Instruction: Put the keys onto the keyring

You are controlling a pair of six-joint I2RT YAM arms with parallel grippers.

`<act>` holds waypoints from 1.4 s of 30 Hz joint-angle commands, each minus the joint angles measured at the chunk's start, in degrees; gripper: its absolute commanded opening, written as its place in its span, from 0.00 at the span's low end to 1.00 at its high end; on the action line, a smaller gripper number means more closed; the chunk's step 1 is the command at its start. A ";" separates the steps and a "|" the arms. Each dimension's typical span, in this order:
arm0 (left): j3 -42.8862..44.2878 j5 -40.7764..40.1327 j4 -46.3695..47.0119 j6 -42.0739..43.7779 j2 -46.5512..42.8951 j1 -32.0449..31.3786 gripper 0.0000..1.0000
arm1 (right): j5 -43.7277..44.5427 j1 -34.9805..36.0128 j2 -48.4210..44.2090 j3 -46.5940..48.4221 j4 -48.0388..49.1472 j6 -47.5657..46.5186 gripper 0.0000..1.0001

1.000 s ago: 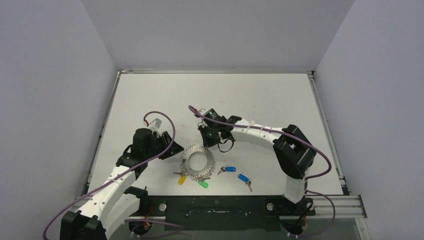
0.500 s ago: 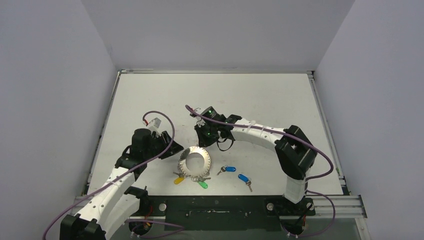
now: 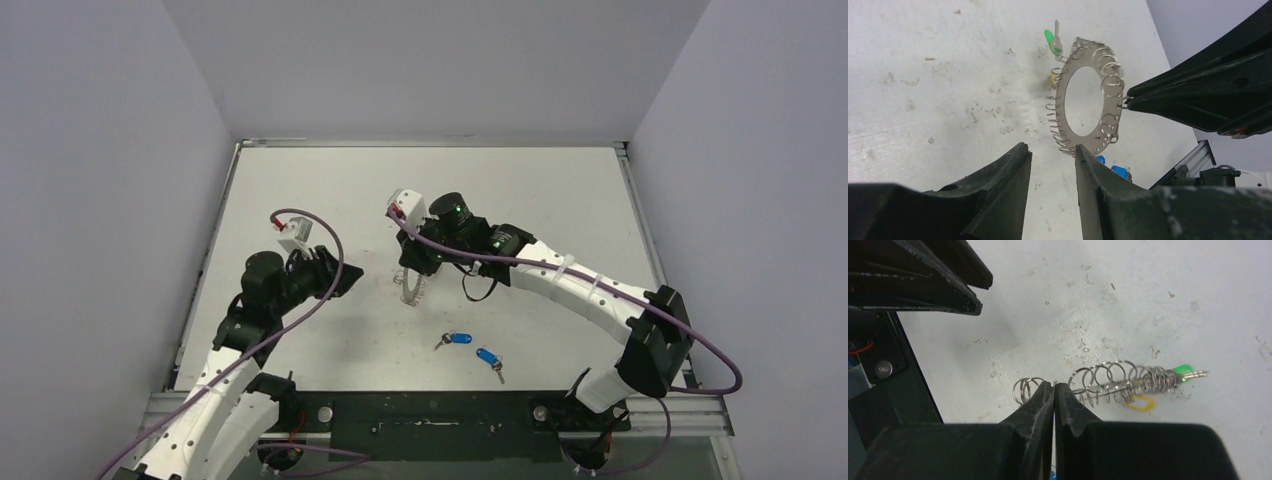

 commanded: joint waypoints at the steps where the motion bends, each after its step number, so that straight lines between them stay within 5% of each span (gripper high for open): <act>1: -0.82 1.91 9.19 4.63 -3.24 0.41 0.36 | -6.25 1.20 -2.64 -3.95 6.37 -8.52 0.00; 17: -25.97 15.16 50.83 9.81 -13.38 -0.30 0.43 | -18.01 1.48 -5.83 -16.59 15.07 -14.83 0.00; 25: -18.97 18.31 44.90 16.49 -5.86 -3.72 0.44 | -23.74 -2.76 -9.94 -21.58 26.89 -8.36 0.00; 35: -3.07 17.44 20.43 24.36 2.45 -5.74 0.47 | -32.12 -9.52 -8.65 -22.30 41.78 10.60 0.00; 42: -2.97 18.52 18.86 29.13 4.17 -5.83 0.46 | -32.80 -9.49 -7.09 -26.29 47.50 13.32 0.00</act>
